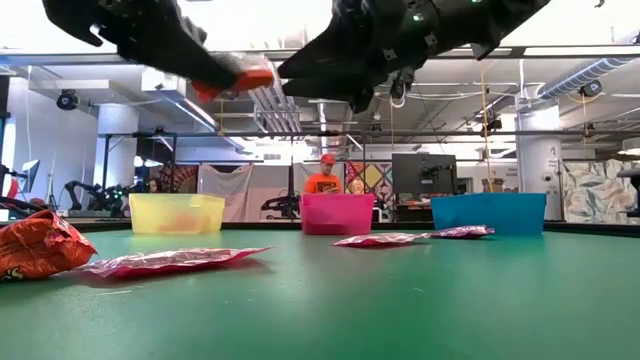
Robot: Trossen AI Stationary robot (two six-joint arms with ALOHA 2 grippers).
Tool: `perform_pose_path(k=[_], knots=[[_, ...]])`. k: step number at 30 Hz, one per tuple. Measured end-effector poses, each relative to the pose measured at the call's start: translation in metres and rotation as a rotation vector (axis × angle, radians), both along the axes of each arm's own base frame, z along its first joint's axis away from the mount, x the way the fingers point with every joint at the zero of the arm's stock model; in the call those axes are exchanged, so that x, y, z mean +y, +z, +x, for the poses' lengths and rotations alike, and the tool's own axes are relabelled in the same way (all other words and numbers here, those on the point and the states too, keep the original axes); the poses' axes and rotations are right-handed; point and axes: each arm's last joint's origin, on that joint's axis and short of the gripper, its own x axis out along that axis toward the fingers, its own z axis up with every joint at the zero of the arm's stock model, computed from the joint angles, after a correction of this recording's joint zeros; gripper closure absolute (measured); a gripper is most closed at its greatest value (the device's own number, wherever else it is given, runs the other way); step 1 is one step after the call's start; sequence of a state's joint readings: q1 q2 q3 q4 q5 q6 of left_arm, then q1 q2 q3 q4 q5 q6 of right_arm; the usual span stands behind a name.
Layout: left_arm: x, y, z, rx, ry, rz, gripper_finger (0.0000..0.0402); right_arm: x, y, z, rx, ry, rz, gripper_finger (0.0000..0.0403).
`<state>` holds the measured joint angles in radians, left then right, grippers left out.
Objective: Sort candy by brand, put in halloween buckets
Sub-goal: Put the orange candy into the blue bin
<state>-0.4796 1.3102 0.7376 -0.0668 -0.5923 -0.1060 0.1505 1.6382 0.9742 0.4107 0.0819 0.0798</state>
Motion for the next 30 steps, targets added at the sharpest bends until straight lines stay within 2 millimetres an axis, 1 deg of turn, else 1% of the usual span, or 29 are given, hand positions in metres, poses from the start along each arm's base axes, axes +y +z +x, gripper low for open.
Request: perform_pose_path(k=[6, 12, 18, 20, 22, 27, 28, 30], knots=[[0.005, 0.001, 0.006, -0.015, -0.027, 0.07, 0.0396, 0.0, 0.0, 0.003, 0.003, -0.018, 0.052, 0.0234], [0.011, 0.002, 0.009, -0.01, -0.025, 0.105, 0.0393, 0.001, 0.001, 0.003, -0.008, -0.016, 0.057, 0.0234], [0.011, 0.003, 0.011, -0.017, -0.051, 0.12, 0.0393, 0.001, 0.003, 0.004, -0.017, -0.005, 0.043, 0.0241], [0.011, 0.003, 0.011, -0.019, -0.057, 0.127, 0.0393, 0.001, 0.003, 0.004, -0.02, 0.001, 0.035, 0.0257], [0.012, 0.003, 0.011, -0.018, -0.055, 0.128, 0.0393, 0.001, 0.003, 0.004, -0.021, 0.006, 0.022, 0.0283], [0.012, 0.003, 0.011, -0.015, -0.053, 0.129, 0.0393, 0.001, 0.003, 0.004, -0.02, 0.019, -0.015, 0.0372], [0.012, 0.003, 0.011, -0.017, -0.049, 0.13, 0.0393, 0.001, 0.003, 0.003, -0.021, 0.023, -0.023, 0.0382], [0.013, 0.003, 0.011, -0.025, -0.018, 0.139, 0.039, 0.001, 0.003, 0.004, -0.022, 0.021, -0.029, 0.0387]])
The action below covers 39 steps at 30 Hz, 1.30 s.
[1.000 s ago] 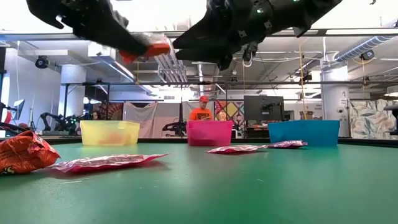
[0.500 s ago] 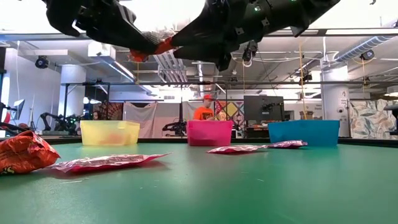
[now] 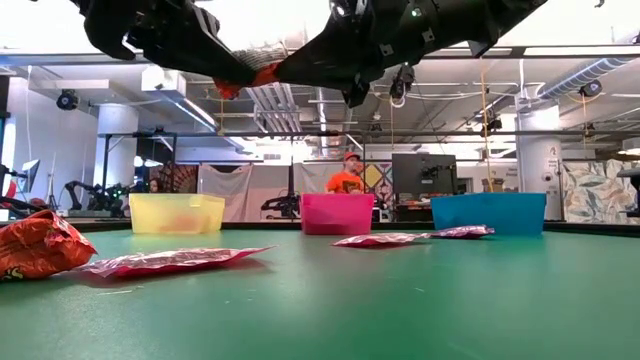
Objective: Sort candy by brand, put in halloween buckets
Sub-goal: Put the orange candy into the blue bin
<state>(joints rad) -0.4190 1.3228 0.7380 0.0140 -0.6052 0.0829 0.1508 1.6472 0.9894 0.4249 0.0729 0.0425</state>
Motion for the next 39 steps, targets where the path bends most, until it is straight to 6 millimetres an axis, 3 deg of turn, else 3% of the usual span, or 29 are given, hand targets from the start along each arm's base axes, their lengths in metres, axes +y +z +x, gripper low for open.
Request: perform_pose_path(k=[5, 11, 15, 18, 20, 25, 31, 39], knots=[[0.002, -0.001, -0.001, -0.006, 0.058, 0.001, 0.0356, -0.002, 0.004, -0.003, 0.02, -0.028, -0.008, 0.0393], [0.003, -0.001, -0.001, -0.021, 0.109, -0.031, 0.0275, -0.013, 0.015, -0.017, 0.097, -0.195, -0.083, 0.0394], [0.004, -0.002, -0.002, -0.013, 0.121, -0.024, 0.0227, -0.036, 0.023, -0.04, 0.226, -0.537, -0.241, 0.0394], [0.004, -0.002, -0.001, -0.022, 0.122, -0.029, 0.0205, -0.064, 0.024, -0.064, 0.324, -0.901, -0.296, 0.0394], [0.003, -0.001, -0.001, -0.033, 0.124, -0.036, 0.0198, -0.083, 0.025, -0.084, 0.343, -1.122, -0.251, 0.0394], [0.003, 0.001, 0.0, -0.052, 0.128, -0.05, 0.0197, -0.132, 0.02, -0.123, 0.484, -1.402, 0.013, 0.0394], [0.003, 0.001, 0.0, -0.057, 0.132, -0.057, 0.0201, -0.177, 0.007, -0.143, 0.659, -1.501, 0.25, 0.0393], [0.003, 0.001, 0.0, -0.06, 0.137, -0.067, 0.0202, -0.186, 0.001, -0.145, 0.702, -1.504, 0.274, 0.036]])
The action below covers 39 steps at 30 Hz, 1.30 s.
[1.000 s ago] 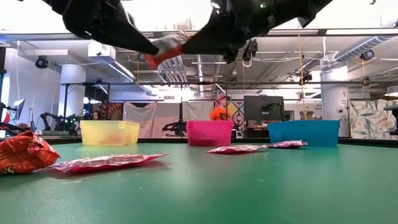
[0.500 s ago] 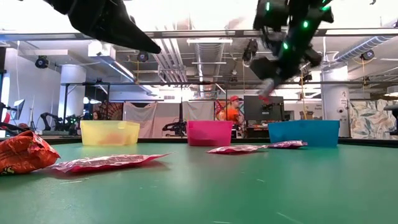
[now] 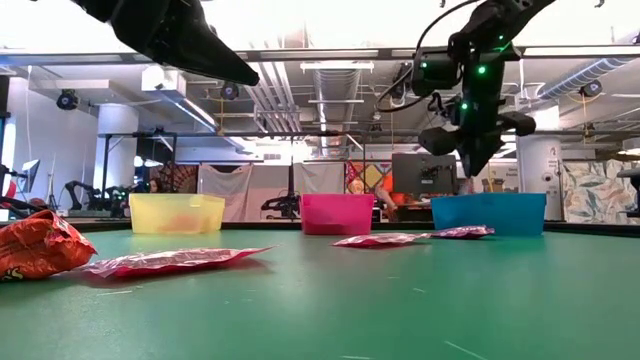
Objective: Sort candy by brand, put in halloween buckets
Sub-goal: Put the orange candy into the blue bin, then put the violet candy into the pink bin
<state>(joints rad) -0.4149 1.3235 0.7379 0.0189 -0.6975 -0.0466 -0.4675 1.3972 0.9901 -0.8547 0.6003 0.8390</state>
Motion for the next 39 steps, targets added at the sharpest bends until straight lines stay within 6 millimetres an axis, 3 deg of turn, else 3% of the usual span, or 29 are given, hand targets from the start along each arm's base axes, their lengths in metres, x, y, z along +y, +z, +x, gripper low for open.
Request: perform_pose_path(k=[9, 16, 20, 25, 39], knots=[[0.0, 0.0, 0.0, -0.013, 0.017, -0.043, 0.0202, 0.011, 0.005, 0.004, 0.0, 0.1, 0.024, 0.0304], [-0.003, 0.002, -0.001, 0.006, -0.088, -0.11, 0.0202, 0.044, 0.026, 0.025, -0.149, 0.454, 0.269, 0.0289], [-0.003, 0.004, -0.002, 0.002, -0.093, -0.107, 0.0202, 0.065, 0.025, 0.037, -0.146, 0.66, 0.328, 0.0291], [-0.001, 0.004, -0.002, -0.005, -0.071, -0.094, 0.0202, 0.081, 0.004, 0.046, -0.011, 0.794, 0.377, 0.029], [-0.001, -0.002, 0.001, 0.012, -0.063, -0.086, 0.0202, 0.077, -0.067, 0.067, 0.293, 0.801, 0.48, 0.0244]])
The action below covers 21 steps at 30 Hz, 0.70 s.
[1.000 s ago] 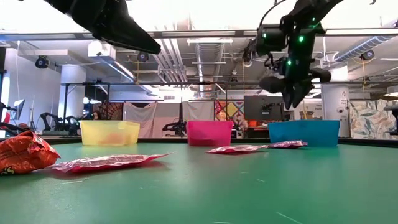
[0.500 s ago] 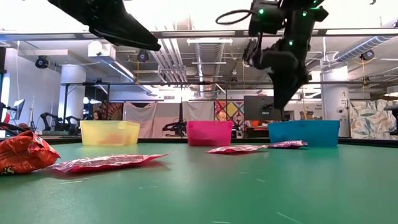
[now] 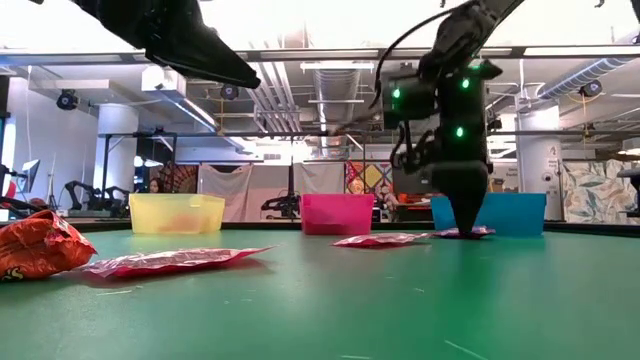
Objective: Sort candy by brand, put in halloween buckets
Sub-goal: Put the violet candy into the pink bin
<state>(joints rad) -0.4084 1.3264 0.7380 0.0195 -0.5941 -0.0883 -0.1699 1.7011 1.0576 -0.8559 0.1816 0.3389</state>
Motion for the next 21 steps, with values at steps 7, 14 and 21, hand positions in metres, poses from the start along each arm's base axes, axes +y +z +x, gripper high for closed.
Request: perform_pose_path(k=[7, 14, 21], knots=[[0.0, -0.003, 0.002, 0.007, 0.003, 0.003, 0.0202, -0.001, -0.013, 0.003, 0.049, 0.004, -0.021, 0.0252], [0.001, -0.003, 0.003, 0.003, 0.007, 0.002, 0.0202, -0.001, -0.015, 0.004, 0.048, 0.046, -0.009, 0.0332], [0.001, -0.003, 0.003, 0.002, 0.011, -0.004, 0.0202, 0.002, 0.002, 0.001, -0.018, 0.094, 0.009, 0.0386]])
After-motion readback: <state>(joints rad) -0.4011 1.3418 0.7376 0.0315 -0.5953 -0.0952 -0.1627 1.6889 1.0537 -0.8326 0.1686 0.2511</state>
